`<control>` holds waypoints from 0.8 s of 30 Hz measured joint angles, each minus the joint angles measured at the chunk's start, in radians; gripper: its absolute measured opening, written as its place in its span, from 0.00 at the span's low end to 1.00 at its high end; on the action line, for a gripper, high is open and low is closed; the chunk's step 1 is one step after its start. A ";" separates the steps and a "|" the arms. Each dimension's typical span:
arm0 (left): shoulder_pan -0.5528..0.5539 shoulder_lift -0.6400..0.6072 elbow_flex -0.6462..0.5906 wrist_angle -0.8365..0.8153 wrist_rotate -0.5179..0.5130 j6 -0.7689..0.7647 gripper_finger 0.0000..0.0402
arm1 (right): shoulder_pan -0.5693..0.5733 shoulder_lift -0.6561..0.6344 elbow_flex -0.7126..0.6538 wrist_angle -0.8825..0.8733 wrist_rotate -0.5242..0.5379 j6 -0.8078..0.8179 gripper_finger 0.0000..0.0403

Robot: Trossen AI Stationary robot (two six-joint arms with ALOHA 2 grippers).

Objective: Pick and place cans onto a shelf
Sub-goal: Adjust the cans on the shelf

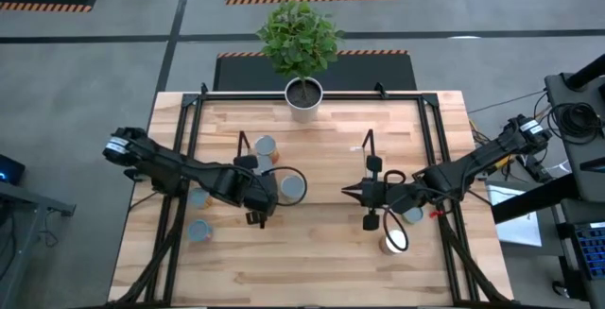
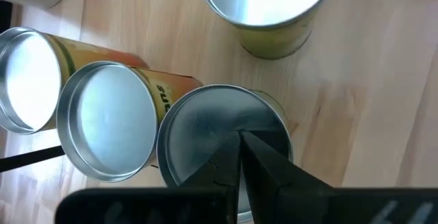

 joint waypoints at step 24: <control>0.000 0.008 0.063 -0.034 0.014 0.003 0.00 | 0.002 0.000 0.000 -0.001 -0.001 0.014 0.03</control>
